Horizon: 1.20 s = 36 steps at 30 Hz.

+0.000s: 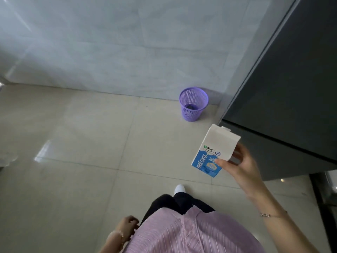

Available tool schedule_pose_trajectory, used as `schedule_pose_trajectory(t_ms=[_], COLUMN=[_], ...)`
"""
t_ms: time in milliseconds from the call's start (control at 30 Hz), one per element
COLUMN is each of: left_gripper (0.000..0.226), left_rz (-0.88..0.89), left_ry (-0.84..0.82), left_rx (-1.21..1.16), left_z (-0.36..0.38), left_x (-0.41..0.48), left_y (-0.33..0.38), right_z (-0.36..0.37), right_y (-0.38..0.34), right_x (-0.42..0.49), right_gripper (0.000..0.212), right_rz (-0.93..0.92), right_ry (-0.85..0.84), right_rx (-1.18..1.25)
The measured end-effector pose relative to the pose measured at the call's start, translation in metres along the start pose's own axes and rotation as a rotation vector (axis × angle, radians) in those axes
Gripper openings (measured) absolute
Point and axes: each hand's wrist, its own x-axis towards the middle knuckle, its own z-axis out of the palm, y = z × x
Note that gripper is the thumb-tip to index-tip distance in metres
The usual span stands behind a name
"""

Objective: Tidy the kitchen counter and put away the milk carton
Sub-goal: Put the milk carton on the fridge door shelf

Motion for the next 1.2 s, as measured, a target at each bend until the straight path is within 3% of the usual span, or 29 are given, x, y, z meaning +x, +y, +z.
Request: schedule_pose_trajectory(t_ms=[167, 333, 633, 800, 900, 1067, 1200], left_gripper=[0.021, 0.02, 0.02, 0.044, 0.057, 0.067, 0.057], left_rz=[0.138, 0.507, 1.172, 1.578, 1.729, 1.756, 1.674], left_ry=[0.009, -0.062, -0.384, -0.432, -0.427, -0.395, -0.407], left_rx=[-0.125, -0.053, 0.145, 0.144, 0.196, 0.2, 0.124], left_z=[-0.049, -0.08, -0.062, -0.041, -0.033, -0.023, -0.017], left_x=[0.024, 0.032, -0.043, -0.107, -0.125, -0.132, -0.127], left_y=[0.13, 0.295, 0.538, 0.588, 0.598, 0.608, 0.62], right_z=[0.002, -0.005, -0.016, -0.011, -0.003, 0.012, 0.021], right_y=[-0.032, -0.061, -0.115, -0.132, -0.136, -0.146, -0.148], right_x=[0.044, 0.074, 0.074, 0.055, 0.045, 0.033, 0.027], right_gripper=[0.056, 0.058, 0.057, 0.052, 0.052, 0.053, 0.054], right_rz=[0.006, -0.006, -0.084, -0.077, -0.046, -0.002, 0.011], right_ry=[0.073, 0.253, 0.744, 0.94, 1.018, 1.122, 1.159], right_rx=[0.025, 0.112, 0.253, 0.274, 0.257, 0.215, 0.216])
